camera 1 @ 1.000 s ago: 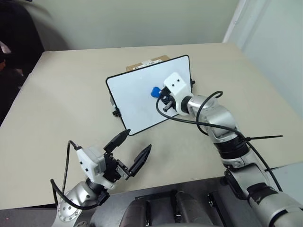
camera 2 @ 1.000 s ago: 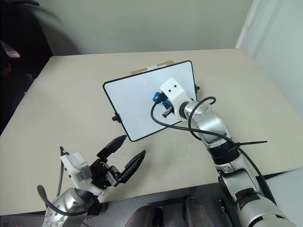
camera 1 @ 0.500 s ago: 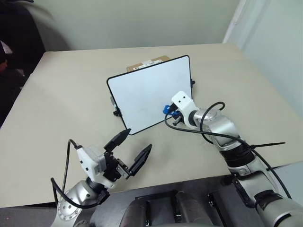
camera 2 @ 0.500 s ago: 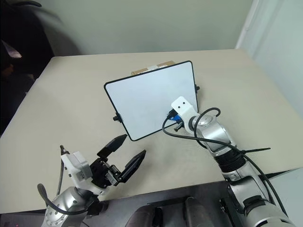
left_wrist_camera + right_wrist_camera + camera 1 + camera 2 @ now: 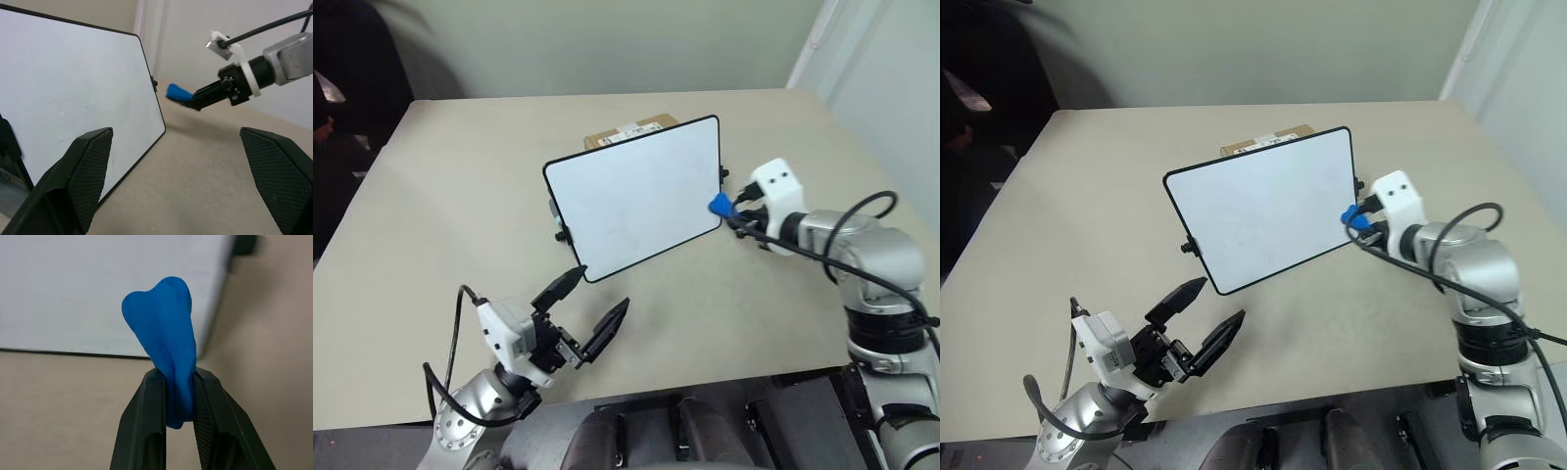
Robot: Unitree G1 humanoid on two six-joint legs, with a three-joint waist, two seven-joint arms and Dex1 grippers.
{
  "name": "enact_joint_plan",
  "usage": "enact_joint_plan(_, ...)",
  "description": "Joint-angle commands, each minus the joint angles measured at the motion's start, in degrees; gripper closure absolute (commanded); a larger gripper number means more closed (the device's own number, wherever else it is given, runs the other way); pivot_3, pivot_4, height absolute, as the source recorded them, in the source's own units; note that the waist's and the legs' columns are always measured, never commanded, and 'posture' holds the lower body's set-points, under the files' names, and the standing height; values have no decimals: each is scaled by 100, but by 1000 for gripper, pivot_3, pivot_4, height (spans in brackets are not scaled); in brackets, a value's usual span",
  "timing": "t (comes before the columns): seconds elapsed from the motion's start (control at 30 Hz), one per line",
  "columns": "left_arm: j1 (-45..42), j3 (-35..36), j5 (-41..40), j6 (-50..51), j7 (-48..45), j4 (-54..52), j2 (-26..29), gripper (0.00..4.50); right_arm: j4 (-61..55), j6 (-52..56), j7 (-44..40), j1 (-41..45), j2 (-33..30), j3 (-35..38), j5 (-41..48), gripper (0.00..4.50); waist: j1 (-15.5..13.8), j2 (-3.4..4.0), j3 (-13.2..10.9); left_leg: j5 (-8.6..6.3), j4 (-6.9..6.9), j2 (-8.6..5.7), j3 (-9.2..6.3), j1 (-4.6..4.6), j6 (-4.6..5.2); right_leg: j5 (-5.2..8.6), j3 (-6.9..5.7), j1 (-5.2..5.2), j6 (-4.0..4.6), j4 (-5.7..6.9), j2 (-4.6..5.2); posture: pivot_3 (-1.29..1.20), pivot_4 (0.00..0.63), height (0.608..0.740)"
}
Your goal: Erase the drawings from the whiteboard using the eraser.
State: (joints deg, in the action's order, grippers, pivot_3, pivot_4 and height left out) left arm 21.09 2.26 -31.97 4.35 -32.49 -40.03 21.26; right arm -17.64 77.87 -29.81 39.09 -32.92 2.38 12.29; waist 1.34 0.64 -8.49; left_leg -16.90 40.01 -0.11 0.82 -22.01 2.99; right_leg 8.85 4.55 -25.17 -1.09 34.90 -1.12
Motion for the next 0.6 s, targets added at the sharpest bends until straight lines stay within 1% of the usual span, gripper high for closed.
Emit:
enact_joint_plan(0.03,-19,-17,3,-40,-41,-84,16,0,270,160,102,-35,55,686,187,4046,0,0,0,-2,-1,0,0,1,1,1,0,0,1,0,0,0,150,740)
enact_joint_plan(0.07,-21,-19,0,-38,-45,-83,20,0,355,183,136,-67,64,728,193,4046,1,0,0,-2,-2,-1,2,0,1,1,0,-1,1,1,2,0,150,740)
enact_joint_plan(0.2,-20,-42,-2,-39,-61,-82,28,0,588,138,255,-319,17,525,134,4046,3,0,0,-3,-3,1,1,5,2,2,-1,-2,1,5,1,0,150,740)
enact_joint_plan(0.27,-13,-29,-12,-36,-63,-88,35,0,636,101,291,-403,2,460,132,3382,3,1,-1,-5,-3,0,1,5,6,1,0,-1,0,7,2,0,150,740)
enact_joint_plan(0.3,-9,-18,-16,-36,-69,-88,43,0,612,93,283,-440,-15,454,158,3133,4,1,-1,-9,-2,0,1,5,12,0,0,-1,-1,7,2,0,150,740)
enact_joint_plan(0.4,4,17,-38,-38,-101,-75,65,0,478,18,276,-521,-89,453,186,2031,5,1,-1,-15,-1,-1,1,5,23,-3,0,-1,-1,8,2,0,150,740)
enact_joint_plan(0.47,12,17,-48,-27,-111,-89,70,0,97,-309,82,-810,-340,463,236,1335,-20,2,-1,-17,0,-1,1,5,27,-3,-1,0,-1,7,2,0,150,740)
enact_joint_plan(0.53,13,6,-47,-16,-107,-115,69,0,-319,-807,-129,-1245,-594,541,294,1335,-53,4,-2,-16,0,-1,-1,6,26,5,-2,-2,-9,5,2,0,150,740)
enact_joint_plan(0.6,16,-19,-69,-14,-151,-118,80,0,-749,-1547,-311,-1765,-635,766,386,1335,-64,3,-2,-15,3,-1,-1,6,23,13,-1,1,-14,2,3,0,150,740)
